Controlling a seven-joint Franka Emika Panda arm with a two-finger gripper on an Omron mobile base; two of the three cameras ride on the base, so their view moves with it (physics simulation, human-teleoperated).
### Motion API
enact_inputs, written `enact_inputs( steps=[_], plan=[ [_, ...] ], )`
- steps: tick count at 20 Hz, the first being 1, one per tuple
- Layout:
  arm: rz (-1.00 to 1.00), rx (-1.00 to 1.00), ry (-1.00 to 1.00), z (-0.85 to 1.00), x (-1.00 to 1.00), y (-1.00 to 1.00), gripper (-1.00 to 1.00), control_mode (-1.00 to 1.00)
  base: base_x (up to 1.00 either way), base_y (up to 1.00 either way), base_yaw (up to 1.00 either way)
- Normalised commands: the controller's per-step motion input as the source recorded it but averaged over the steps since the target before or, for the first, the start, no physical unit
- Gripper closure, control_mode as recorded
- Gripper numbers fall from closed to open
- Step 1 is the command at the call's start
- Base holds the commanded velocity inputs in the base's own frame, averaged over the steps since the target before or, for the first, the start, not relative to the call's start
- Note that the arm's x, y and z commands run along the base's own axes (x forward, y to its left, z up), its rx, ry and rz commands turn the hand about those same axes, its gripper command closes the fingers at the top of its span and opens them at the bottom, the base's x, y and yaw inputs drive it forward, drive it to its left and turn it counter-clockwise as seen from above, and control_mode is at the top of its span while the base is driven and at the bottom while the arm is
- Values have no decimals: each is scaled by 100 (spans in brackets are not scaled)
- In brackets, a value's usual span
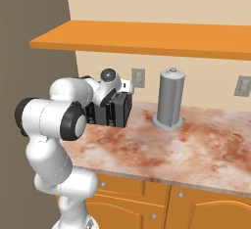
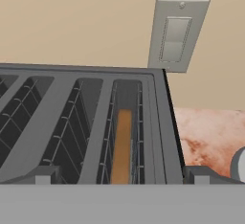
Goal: Start the toaster. Once the lever pops up, take the bread to the plate on the dining counter.
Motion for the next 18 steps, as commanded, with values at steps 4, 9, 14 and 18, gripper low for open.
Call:
enact_inputs(
  steps=[4, 9, 14, 18],
  plan=[
    [0, 0, 0, 0, 0, 0, -100, -100, 0, 0, 0],
    [0, 0, 0, 0, 0, 0, -100, -100, 0, 0, 0],
    [0, 0, 0, 0, 0, 0, -100, -100, 0, 0, 0],
    [0, 0, 0, 0, 0, 0, -100, -100, 0, 0, 0]
  ],
)
